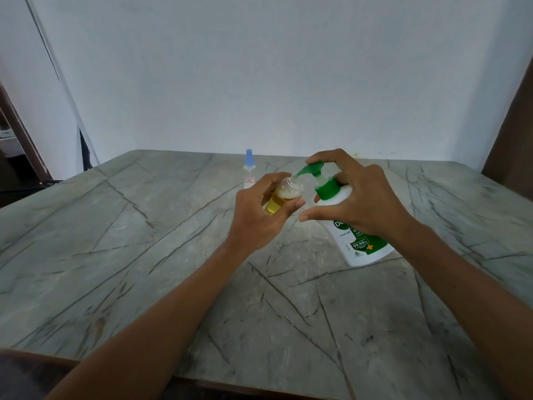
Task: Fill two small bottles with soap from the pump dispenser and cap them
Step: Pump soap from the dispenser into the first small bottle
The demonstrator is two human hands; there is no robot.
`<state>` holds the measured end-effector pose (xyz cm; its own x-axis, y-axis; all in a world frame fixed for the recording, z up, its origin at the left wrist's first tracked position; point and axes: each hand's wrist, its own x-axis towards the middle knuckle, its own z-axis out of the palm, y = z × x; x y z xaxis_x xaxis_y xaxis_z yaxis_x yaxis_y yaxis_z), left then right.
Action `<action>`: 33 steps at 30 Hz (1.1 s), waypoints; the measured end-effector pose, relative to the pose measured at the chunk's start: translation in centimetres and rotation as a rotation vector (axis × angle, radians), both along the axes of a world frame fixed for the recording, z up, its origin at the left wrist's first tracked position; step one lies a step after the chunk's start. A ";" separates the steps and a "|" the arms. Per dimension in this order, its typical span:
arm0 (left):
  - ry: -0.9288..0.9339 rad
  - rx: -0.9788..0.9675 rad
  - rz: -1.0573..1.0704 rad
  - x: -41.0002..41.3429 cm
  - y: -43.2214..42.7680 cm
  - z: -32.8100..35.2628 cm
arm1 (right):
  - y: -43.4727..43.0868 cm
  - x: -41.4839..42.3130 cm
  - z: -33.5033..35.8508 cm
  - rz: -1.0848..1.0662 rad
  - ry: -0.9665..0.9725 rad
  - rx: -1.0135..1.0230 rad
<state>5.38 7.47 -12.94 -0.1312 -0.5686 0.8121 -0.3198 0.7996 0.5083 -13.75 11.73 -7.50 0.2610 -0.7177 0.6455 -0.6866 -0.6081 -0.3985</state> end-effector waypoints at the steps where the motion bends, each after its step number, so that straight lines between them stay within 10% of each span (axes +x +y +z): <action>1: -0.001 -0.001 0.009 0.0 0.1 0.1 | 0.1 0.0 0.0 0.008 0.005 -0.006; 33: 0.015 -0.013 -0.033 0.1 -0.2 -0.1 | 0.3 0.3 0.1 -0.001 -0.002 -0.018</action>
<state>5.51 7.24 -13.09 -0.1373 -0.5539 0.8212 -0.2855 0.8160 0.5026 -13.48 12.04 -7.36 0.2588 -0.7066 0.6586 -0.6866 -0.6142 -0.3891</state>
